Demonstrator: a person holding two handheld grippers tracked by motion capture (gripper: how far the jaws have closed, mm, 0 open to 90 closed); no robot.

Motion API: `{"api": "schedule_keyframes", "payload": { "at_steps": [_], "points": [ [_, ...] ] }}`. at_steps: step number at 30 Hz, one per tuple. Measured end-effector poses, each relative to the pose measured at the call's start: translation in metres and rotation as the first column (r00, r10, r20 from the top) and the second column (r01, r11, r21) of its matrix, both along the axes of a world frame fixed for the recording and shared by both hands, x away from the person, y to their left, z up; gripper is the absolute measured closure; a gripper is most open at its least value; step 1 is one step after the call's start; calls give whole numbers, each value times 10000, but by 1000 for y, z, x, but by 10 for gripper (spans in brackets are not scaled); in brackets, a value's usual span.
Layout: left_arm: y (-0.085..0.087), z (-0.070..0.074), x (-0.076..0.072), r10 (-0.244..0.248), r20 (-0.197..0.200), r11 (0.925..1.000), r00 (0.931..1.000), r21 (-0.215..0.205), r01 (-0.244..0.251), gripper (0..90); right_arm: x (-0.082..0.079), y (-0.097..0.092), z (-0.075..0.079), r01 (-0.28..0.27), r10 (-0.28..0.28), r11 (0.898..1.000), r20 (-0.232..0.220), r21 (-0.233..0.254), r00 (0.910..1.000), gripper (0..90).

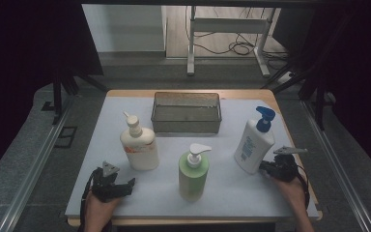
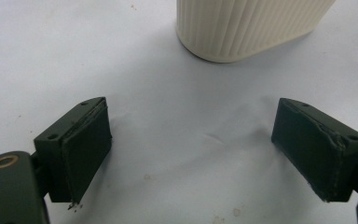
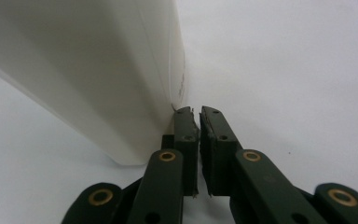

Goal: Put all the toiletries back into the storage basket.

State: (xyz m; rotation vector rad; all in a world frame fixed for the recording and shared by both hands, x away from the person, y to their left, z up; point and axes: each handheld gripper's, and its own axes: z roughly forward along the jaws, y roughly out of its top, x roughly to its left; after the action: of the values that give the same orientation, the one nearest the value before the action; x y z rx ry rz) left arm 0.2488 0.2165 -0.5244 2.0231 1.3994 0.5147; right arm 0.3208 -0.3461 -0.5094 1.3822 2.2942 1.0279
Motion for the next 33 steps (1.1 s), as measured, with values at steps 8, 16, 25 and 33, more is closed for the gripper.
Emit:
{"api": "schedule_keyframes", "payload": {
  "at_steps": [8, 16, 25, 33],
  "points": [
    [0, 0, 0, 1, 2, 10000, 10000, -1, -1, 115, -13, -5, 7, 112, -113, 9999, 127, 54, 9999, 797],
    [0, 0, 0, 1, 6, 10000, 10000, -7, -1, 115, -30, -1, 18, -97, 90, 9997, 298, 214, 9995, 716],
    [0, 0, 0, 2, 11, 10000, 10000, -13, -2, 115, -43, 4, 30, -362, 350, 9991, 534, 217, 9980, 600],
    [0, 0, 0, 1, 10, 10000, 10000, -16, -1, 115, -47, 9, 41, -441, 419, 9986, 723, 298, 9965, 478]
  ]
}}
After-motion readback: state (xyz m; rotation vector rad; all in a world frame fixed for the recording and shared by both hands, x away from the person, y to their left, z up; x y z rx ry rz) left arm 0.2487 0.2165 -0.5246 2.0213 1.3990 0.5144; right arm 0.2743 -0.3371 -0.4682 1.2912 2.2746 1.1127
